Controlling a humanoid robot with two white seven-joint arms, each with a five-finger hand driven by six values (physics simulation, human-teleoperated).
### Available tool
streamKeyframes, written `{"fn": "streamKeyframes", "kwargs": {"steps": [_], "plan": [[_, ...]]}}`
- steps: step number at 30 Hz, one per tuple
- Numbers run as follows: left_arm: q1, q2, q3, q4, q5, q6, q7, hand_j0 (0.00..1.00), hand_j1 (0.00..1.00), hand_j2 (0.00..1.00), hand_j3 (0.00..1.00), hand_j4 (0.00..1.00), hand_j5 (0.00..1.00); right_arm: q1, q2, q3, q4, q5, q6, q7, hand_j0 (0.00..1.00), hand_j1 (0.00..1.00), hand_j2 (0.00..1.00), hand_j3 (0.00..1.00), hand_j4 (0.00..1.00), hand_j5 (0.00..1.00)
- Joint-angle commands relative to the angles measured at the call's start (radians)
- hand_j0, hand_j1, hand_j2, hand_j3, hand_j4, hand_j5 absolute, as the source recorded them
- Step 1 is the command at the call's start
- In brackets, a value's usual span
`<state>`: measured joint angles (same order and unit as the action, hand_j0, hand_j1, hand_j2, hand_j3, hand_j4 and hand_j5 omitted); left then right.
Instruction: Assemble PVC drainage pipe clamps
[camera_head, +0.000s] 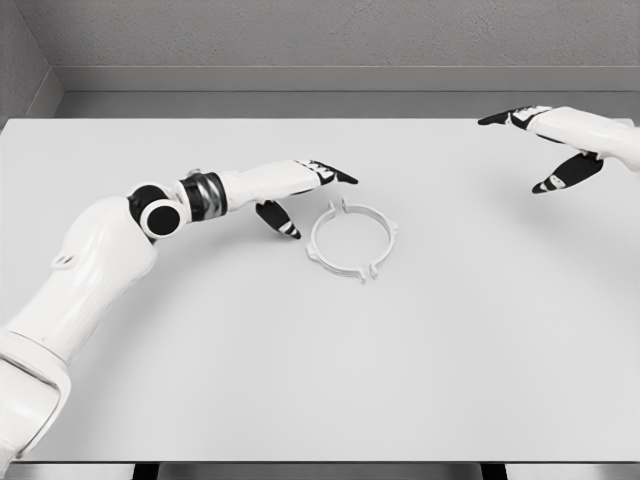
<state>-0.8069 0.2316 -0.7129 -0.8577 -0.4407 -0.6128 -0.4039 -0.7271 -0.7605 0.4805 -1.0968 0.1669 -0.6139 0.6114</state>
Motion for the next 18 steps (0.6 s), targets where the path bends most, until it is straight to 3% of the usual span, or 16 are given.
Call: {"fn": "streamKeyframes", "kwargs": {"steps": [1,18], "plan": [[0.000,-0.003,0.000,0.002,0.007,0.002,0.000,1.00,1.00,1.00,1.00,1.00,1.00,0.002,-0.002,-0.005,-0.018,-0.007,0.003,0.000,1.00,1.00,1.00,1.00,1.00,1.00],[-0.005,-0.031,-0.002,0.017,0.005,0.002,0.004,1.00,1.00,1.00,1.00,1.00,1.00,0.040,-0.060,-0.023,-0.064,-0.044,0.003,0.000,1.00,1.00,1.00,1.00,1.00,1.00]]}}
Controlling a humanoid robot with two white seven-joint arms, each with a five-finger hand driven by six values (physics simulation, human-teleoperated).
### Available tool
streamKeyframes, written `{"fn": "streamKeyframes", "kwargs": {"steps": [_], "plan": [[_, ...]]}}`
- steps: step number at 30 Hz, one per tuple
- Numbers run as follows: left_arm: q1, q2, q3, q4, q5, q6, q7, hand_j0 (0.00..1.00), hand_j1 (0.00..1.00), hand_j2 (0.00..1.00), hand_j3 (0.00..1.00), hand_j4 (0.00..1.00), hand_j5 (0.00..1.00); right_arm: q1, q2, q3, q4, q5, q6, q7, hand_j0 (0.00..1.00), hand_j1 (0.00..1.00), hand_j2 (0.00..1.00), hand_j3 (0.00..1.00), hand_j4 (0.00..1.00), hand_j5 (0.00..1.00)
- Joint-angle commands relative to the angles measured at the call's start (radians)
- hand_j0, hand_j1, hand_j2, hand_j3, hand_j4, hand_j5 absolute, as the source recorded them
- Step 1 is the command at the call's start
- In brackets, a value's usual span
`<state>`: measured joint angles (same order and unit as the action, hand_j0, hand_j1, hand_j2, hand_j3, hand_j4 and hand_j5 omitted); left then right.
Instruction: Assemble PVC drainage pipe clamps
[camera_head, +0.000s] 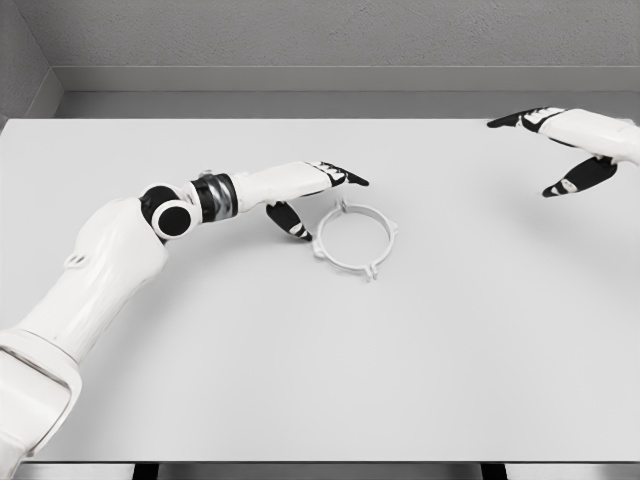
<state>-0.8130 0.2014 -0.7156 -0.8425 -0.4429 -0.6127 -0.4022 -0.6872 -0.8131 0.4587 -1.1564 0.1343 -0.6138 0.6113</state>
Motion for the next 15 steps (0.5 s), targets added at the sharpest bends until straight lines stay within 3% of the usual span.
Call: {"fn": "streamKeyframes", "kwargs": {"steps": [1,15], "plan": [[0.000,-0.002,0.001,0.002,0.007,0.002,0.000,1.00,1.00,1.00,1.00,1.00,1.00,0.000,-0.009,-0.002,-0.006,-0.012,0.003,0.000,1.00,1.00,1.00,1.00,1.00,1.00],[0.000,-0.016,0.001,0.000,0.009,0.002,0.002,1.00,1.00,1.00,1.00,1.00,1.00,0.000,-0.009,-0.002,-0.014,-0.012,0.003,0.000,1.00,1.00,1.00,1.00,1.00,1.00]]}}
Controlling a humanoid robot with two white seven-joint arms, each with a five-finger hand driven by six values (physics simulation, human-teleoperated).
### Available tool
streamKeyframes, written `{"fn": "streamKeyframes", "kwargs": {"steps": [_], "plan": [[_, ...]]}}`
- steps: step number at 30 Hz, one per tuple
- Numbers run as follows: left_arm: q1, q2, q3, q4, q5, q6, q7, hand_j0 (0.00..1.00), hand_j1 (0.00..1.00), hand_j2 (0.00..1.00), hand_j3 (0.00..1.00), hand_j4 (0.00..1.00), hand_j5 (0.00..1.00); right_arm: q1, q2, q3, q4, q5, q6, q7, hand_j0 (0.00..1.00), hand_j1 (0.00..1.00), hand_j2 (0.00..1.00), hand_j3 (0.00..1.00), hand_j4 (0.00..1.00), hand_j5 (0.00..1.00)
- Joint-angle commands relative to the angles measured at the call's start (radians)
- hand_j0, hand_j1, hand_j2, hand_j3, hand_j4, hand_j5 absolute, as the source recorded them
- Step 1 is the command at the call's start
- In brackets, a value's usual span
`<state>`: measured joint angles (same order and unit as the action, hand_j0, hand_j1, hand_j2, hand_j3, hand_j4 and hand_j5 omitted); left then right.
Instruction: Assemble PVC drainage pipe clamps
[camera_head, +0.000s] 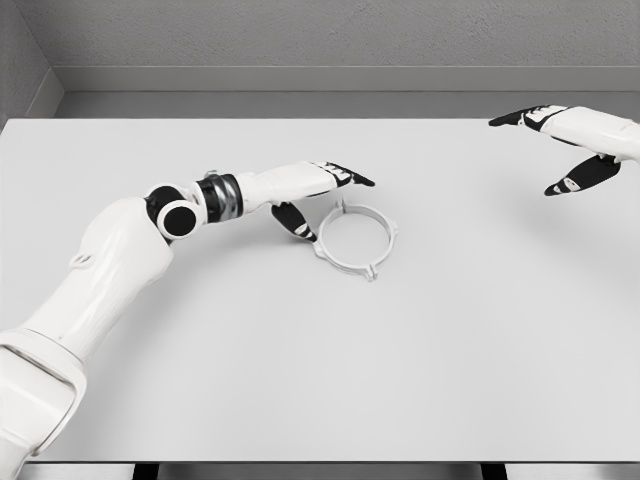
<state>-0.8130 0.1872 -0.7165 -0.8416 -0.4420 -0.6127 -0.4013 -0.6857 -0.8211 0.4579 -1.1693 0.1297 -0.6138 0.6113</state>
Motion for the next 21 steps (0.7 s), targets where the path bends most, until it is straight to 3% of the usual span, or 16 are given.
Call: {"fn": "streamKeyframes", "kwargs": {"steps": [1,12,18,21], "plan": [[0.000,-0.002,0.002,-0.001,0.008,0.002,-0.001,1.00,1.00,1.00,1.00,1.00,1.00,-0.002,-0.001,-0.001,-0.001,-0.007,0.003,0.000,1.00,1.00,1.00,1.00,1.00,1.00],[-0.009,0.000,0.003,-0.001,0.011,0.002,0.001,1.00,1.00,1.00,1.00,1.00,1.00,0.003,-0.001,-0.004,-0.009,-0.007,0.003,0.000,1.00,1.00,1.00,1.00,1.00,1.00],[-0.035,0.103,0.051,-0.019,0.091,0.002,-0.001,1.00,1.00,1.00,1.00,1.00,1.00,0.003,-0.001,-0.004,-0.009,-0.007,0.003,0.000,1.00,1.00,1.00,1.00,1.00,1.00],[-0.034,0.107,0.052,-0.017,0.094,0.002,-0.001,1.00,1.00,1.00,1.00,1.00,1.00,0.003,-0.001,-0.004,-0.009,-0.007,0.003,0.000,1.00,1.00,1.00,1.00,1.00,1.00]]}}
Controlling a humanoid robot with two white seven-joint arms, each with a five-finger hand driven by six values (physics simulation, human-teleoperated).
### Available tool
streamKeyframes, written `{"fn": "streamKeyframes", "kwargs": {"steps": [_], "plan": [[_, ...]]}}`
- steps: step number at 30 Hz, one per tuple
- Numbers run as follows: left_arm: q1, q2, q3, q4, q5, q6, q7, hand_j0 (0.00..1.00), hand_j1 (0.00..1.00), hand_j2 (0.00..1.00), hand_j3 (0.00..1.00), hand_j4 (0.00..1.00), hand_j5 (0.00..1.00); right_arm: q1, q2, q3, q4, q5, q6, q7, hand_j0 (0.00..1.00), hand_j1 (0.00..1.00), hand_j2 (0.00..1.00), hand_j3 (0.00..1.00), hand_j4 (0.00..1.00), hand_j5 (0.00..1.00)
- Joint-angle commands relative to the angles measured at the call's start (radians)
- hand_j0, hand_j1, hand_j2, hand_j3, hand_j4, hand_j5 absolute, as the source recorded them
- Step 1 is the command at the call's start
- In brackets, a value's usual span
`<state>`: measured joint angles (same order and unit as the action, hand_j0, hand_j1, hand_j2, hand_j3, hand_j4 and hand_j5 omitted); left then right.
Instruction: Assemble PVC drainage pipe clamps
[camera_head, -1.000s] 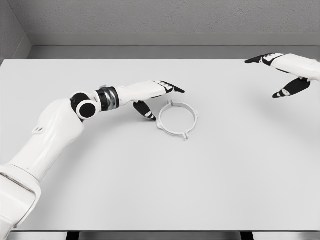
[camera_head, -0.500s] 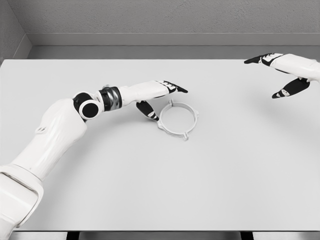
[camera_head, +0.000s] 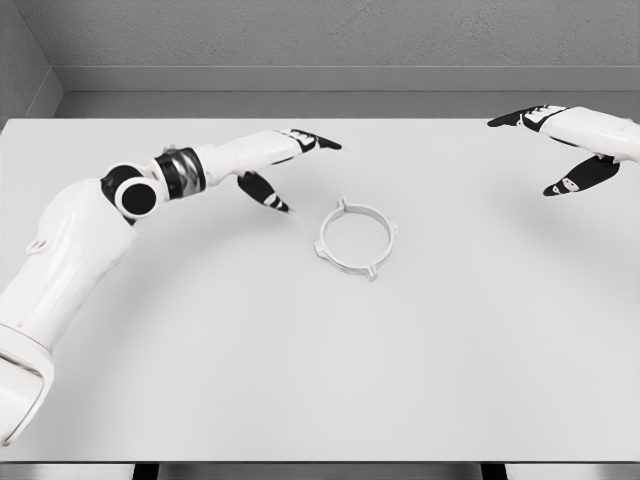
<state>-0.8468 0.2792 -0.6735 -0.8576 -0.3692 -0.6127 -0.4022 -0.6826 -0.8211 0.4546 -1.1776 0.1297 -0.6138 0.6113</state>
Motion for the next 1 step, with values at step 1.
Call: {"fn": "streamKeyframes", "kwargs": {"steps": [1], "plan": [[0.000,0.015,0.012,0.000,0.021,0.002,0.000,1.00,1.00,1.00,1.00,1.00,1.00,0.000,-0.001,-0.001,0.000,-0.007,0.003,0.000,1.00,1.00,1.00,1.00,1.00,1.00]]}}
